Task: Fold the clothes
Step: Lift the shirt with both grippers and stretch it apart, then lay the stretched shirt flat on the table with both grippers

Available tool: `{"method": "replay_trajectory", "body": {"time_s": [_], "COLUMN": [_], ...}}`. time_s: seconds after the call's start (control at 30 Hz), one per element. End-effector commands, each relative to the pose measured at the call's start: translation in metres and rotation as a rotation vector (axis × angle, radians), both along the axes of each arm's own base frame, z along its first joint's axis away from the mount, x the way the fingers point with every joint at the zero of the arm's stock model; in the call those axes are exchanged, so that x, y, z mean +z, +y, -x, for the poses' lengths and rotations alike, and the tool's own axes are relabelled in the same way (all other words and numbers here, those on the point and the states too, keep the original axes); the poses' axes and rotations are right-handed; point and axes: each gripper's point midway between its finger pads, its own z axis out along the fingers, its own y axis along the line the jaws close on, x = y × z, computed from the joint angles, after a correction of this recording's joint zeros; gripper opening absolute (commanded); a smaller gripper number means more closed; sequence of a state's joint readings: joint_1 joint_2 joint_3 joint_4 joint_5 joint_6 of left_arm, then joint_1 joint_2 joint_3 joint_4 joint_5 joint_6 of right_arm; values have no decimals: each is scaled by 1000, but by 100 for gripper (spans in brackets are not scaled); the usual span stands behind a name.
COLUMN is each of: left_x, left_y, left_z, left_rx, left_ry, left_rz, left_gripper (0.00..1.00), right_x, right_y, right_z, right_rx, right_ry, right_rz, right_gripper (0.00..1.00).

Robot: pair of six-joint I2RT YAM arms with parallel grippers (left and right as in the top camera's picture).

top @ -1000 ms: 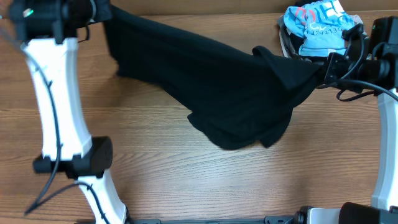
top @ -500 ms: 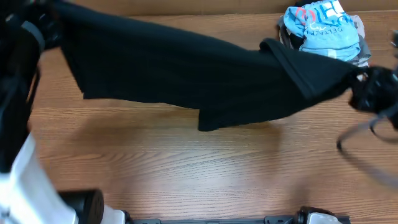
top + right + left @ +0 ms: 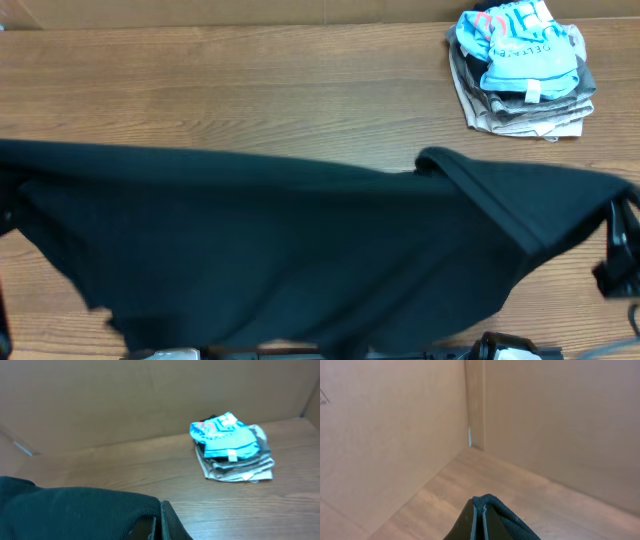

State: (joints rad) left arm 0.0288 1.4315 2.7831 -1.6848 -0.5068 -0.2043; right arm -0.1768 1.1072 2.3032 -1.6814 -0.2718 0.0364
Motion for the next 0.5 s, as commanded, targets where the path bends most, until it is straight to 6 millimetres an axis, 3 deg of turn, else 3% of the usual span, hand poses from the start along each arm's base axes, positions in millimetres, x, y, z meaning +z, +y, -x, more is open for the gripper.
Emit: {"method": "replay_trajectory", "body": {"time_s": [0.0, 0.2, 0.47], "left_x": [-31, -105, -255], "left_y": [19, 28, 41], "left_z": [-45, -116, -204], "left_rx": [116, 137, 159], "left_ry": [158, 440, 846], "left_rz": [-14, 5, 71], "left_gripper": [4, 4, 4], "right_x": [-25, -90, -217], "right_y": [3, 21, 63], "right_z": [-64, -141, -243], "right_rx": [107, 284, 413], "right_ry": [123, 351, 649], "right_rz": [-17, -57, -78], "right_gripper": [4, 4, 4]}}
